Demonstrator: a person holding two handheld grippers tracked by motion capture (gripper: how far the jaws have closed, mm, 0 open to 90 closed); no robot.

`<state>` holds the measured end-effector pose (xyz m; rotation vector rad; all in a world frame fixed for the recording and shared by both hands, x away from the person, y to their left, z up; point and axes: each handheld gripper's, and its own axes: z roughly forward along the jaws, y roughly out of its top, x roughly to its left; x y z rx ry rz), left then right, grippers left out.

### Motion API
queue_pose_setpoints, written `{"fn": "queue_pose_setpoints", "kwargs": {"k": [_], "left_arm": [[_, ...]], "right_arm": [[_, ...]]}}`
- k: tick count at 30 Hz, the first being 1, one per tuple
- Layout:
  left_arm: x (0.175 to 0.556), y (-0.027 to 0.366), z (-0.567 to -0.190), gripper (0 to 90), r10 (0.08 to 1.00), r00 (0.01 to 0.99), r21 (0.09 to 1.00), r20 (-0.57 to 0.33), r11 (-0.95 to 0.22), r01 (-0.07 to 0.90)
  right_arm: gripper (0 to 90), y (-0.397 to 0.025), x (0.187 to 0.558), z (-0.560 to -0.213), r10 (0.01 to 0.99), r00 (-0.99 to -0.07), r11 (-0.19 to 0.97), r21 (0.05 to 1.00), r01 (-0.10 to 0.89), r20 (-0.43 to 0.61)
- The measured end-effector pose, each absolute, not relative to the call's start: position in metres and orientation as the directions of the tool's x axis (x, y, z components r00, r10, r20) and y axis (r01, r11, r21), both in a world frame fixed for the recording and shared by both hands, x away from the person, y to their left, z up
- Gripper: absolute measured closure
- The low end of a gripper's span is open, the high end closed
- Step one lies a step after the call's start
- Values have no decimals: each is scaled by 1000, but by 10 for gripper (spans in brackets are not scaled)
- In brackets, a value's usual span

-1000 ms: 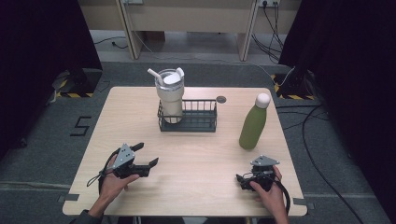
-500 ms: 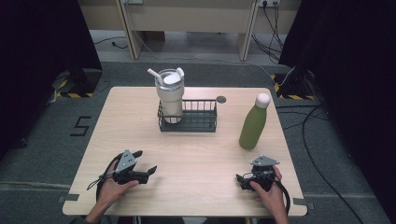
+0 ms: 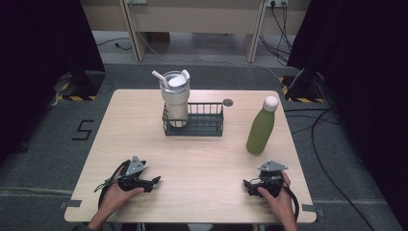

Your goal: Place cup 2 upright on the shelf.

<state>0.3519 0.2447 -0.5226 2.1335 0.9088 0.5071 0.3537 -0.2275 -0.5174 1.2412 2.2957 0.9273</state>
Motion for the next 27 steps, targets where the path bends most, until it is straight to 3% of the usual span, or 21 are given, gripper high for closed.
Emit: {"fn": "queue_pose_setpoints", "kwargs": {"k": [6,9,27], "left_arm": [[354,246,-523,140,744,667,762,36,-452,463],[357,248,-523,138,745,667,755,-1,-437,489],[359,249,-524,132,747,664,750,-25,-426,506]], "right_arm": [[43,-226,351,-517,837,-547,396,707,586,-17],[165,-227,350,-516,838,-545,395,727,562,-34],[151,-251,356,-496,900,-429,291,838,462,-77]]}}
